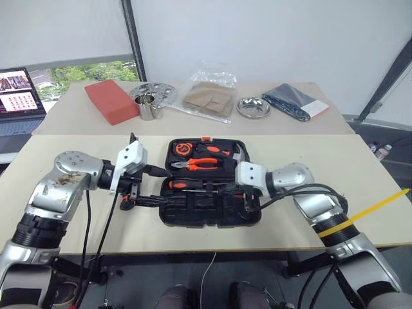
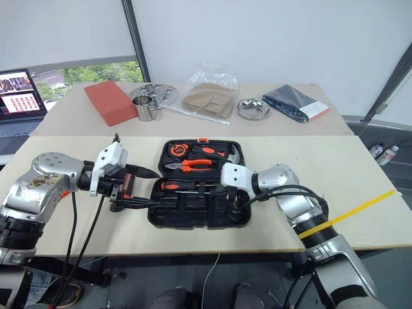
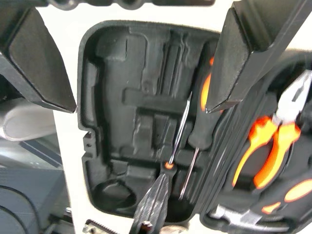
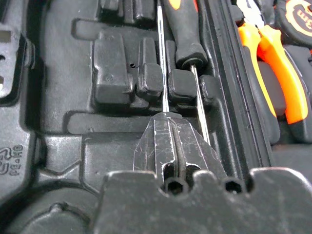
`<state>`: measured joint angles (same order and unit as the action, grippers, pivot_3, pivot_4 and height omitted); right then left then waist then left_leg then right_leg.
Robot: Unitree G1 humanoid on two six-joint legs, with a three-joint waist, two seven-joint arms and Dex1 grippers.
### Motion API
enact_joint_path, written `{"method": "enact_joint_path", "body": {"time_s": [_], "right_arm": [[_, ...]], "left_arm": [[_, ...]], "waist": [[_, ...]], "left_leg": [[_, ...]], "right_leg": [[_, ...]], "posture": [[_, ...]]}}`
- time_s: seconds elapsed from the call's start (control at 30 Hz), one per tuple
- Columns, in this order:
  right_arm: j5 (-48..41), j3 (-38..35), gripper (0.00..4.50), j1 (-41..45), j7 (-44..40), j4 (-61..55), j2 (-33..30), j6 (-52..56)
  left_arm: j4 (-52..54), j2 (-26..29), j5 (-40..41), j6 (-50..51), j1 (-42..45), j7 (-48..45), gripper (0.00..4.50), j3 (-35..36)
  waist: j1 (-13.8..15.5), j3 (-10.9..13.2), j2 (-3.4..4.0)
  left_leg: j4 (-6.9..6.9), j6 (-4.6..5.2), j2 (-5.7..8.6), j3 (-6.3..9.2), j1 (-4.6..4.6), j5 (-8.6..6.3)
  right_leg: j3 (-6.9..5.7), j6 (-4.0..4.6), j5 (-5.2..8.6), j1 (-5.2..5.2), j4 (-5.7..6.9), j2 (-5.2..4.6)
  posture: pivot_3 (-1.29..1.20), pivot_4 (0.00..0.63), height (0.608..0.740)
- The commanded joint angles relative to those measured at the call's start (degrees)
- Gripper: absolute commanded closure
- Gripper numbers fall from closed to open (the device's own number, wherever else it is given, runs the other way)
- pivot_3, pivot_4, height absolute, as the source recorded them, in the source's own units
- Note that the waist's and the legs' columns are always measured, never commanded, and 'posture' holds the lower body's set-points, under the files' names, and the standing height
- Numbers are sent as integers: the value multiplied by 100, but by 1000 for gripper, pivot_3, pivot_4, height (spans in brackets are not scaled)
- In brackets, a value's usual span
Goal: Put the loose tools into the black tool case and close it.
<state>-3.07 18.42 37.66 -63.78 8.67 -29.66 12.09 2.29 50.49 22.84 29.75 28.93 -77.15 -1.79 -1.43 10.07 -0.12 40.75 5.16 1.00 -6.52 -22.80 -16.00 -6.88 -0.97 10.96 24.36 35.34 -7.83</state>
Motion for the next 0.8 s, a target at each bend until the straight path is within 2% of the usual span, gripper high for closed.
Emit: {"method": "enact_joint_path", "body": {"time_s": [0.03,0.07,0.23,0.3,0.33,0.4,0.43,0.5,0.63,0.8], "right_arm": [[-1170,-832,3910,168,-230,-830,-27,990],[-1464,-978,3698,188,-308,-1038,-83,1294],[-2921,-1733,2025,159,-418,-2152,-487,2731],[-3101,-1795,1272,98,-362,-2347,-593,2906],[-3148,-1801,1070,60,-339,-2417,-637,2934],[-3204,-1798,245,-16,-287,-2527,-680,2955],[-3227,-1791,115,-49,-258,-2566,-681,2969],[-3238,-1743,115,-119,-227,-2619,-666,2952],[-3260,-1643,115,-175,-256,-2713,-702,2893],[-3640,-1810,115,-299,-460,-3050,-985,3044]], "left_arm": [[453,312,232,294,-711,507,0,1014],[519,341,264,351,-958,649,0,1288],[840,271,247,596,-3110,1136,0,3526],[826,207,182,471,-3774,1164,0,4091],[814,176,145,399,-4043,1198,0,4309],[753,145,129,317,-4419,1231,0,4638],[627,179,106,244,-4503,1233,0,4728],[89,407,-63,-105,-4438,1211,0,4684],[-1422,1127,-515,-928,-3474,1071,0,3840],[-3826,1593,-1416,-1963,-1192,793,0,2137]], "waist": [[-24,3,2],[-26,3,2],[-26,3,1],[-10,3,-2],[15,4,-4],[62,4,-4],[110,6,-5],[172,6,-4],[295,-1,-17],[346,-6,-27]], "left_leg": [[0,1,-4,1,-9,1],[0,2,-2,1,-15,3],[-9,14,-1,14,-40,7],[-15,12,-3,14,-42,5],[-17,4,-1,16,-40,1],[-17,-16,0,13,-40,-10],[-17,-21,3,13,-40,-14],[-17,-18,8,13,-38,-20],[-14,-26,8,15,-36,-15],[-13,-16,18,-4,-50,-20]], "right_leg": [[2,6,-1,12,8,-2],[2,9,0,24,19,-5],[-6,17,10,63,40,-39],[-15,18,11,67,38,-43],[-18,19,14,66,39,-49],[-19,20,16,66,35,-56],[-18,19,17,67,37,-61],[-18,17,17,85,32,-72],[-19,8,17,88,33,-73],[-17,26,-6,109,43,-55]], "posture": [[0,150,734],[0,150,734],[0,150,734],[0,150,734],[0,150,734],[0,150,734],[0,150,734],[0,150,734],[0,150,734],[0,150,734]]}}
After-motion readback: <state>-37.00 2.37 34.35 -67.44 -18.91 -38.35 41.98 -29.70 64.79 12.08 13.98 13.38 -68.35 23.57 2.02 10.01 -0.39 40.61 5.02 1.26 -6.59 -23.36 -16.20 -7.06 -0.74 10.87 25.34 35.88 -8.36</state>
